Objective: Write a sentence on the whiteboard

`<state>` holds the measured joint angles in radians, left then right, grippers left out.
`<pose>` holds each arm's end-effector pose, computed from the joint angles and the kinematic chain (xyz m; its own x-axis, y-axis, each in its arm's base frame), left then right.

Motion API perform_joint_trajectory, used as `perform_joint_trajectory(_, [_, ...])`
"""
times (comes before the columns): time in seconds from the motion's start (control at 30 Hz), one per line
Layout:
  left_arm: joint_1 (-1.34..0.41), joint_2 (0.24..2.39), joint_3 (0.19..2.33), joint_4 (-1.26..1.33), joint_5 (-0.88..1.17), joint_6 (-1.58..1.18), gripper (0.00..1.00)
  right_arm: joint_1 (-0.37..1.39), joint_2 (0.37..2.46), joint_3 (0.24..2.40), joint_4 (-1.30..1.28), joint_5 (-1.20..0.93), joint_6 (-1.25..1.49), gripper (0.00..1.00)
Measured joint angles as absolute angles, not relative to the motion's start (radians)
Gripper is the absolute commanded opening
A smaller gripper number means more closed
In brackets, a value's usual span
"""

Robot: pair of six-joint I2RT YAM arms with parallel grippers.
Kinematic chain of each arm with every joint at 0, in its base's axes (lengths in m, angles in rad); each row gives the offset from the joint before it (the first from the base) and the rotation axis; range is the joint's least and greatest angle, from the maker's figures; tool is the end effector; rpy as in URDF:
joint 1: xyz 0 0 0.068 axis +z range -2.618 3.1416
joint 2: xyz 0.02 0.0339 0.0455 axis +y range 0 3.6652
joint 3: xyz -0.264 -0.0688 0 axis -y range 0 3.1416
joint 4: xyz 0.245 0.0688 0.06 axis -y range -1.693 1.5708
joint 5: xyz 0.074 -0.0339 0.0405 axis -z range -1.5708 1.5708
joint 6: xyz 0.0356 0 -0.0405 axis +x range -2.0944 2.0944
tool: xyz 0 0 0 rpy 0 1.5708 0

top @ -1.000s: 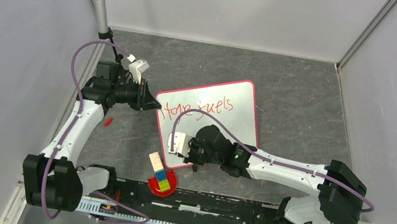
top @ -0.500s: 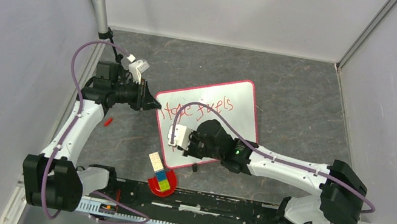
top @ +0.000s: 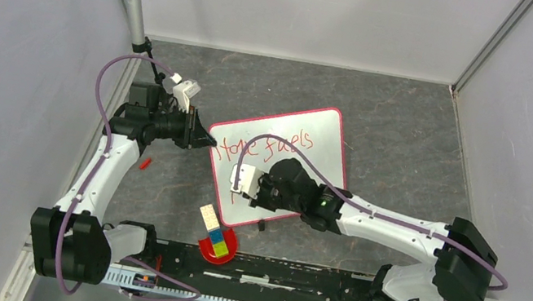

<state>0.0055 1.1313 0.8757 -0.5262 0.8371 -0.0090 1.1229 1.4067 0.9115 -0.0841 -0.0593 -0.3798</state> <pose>0.2295 -0.0252 0.2796 -0.7092 -0.0099 -0.7049 0.5170 0.6724 -0.5296 0.1335 0.2827 0.2504 0.1214 -0.6020 -0.7892 -0.9435 0.1770 -0.2801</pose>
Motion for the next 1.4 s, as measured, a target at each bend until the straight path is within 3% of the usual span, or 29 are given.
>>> perform_joint_trajectory(1.4, [0.006, 1.131, 0.875, -0.527, 0.838, -0.009, 0.02, 1.124, 1.385, 0.888, -0.136, -0.068, -0.368, 0.00])
